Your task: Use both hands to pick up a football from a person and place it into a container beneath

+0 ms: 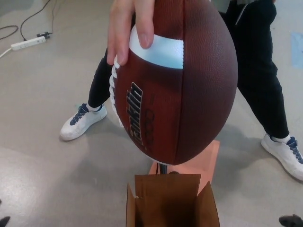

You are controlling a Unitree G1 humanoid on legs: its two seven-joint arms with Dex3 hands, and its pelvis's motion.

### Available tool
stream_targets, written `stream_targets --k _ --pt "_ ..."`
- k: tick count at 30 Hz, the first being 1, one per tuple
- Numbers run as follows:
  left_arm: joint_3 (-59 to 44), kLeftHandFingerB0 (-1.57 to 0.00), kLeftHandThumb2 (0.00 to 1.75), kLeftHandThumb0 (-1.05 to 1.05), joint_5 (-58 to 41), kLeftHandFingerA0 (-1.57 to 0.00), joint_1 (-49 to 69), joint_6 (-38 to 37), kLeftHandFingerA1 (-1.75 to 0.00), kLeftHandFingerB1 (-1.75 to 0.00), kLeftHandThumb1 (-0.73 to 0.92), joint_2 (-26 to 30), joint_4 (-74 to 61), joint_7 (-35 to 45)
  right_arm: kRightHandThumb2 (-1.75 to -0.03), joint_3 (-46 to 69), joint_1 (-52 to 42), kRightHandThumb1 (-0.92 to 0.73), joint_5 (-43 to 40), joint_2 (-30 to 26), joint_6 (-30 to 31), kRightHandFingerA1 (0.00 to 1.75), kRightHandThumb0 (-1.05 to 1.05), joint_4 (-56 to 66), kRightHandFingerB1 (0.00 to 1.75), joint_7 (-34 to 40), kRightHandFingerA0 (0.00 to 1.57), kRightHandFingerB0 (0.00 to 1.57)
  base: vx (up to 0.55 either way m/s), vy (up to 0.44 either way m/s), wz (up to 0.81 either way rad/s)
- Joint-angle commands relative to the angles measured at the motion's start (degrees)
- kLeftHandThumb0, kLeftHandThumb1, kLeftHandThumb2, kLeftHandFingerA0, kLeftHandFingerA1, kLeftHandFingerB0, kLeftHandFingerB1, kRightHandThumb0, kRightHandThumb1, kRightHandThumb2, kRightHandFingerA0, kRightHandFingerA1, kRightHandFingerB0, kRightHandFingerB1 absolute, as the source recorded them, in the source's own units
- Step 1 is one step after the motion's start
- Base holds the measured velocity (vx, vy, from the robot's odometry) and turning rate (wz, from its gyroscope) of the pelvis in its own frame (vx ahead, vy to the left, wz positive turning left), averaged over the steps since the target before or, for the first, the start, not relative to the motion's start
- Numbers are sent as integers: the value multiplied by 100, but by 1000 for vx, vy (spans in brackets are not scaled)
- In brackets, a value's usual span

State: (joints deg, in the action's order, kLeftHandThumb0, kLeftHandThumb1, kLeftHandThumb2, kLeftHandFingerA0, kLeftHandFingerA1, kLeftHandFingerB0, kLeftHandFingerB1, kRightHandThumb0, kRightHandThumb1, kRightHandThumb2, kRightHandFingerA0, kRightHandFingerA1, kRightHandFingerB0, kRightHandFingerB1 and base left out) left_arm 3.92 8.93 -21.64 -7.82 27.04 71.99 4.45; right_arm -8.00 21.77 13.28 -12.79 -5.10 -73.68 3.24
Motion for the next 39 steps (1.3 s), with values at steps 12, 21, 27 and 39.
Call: stream_targets --k 12,21,27,39 --pt "-1275 0 116 -92 -1962 0 1547 -1355 -14 -15 81 -521 -3715 1345 -79 1017 -1556 -92 -1084 14 -2718 28 -87 4150 0 -232 11 0 0 0 0" --pt "-723 -7 115 -91 -2185 -8 3059 -848 -16 -19 81 -631 -8056 1024 -79 625 -2712 -92 -871 195 -2437 26 -90 7556 0 -201 12 0 0 0 0" --pt "-537 0 114 -85 -2271 -13 3221 -804 -26 -30 75 -700 -9223 965 -117 297 -2799 -84 -779 337 -2297 27 -98 8692 15 -268 10 0 0 0 0" --pt "-148 -2 116 -92 -2194 -12 2892 -498 -24 -19 82 -1012 -10165 916 -115 -114 -2762 -81 -631 476 -1878 26 -95 9698 16 -444 8 0 0 0 0"
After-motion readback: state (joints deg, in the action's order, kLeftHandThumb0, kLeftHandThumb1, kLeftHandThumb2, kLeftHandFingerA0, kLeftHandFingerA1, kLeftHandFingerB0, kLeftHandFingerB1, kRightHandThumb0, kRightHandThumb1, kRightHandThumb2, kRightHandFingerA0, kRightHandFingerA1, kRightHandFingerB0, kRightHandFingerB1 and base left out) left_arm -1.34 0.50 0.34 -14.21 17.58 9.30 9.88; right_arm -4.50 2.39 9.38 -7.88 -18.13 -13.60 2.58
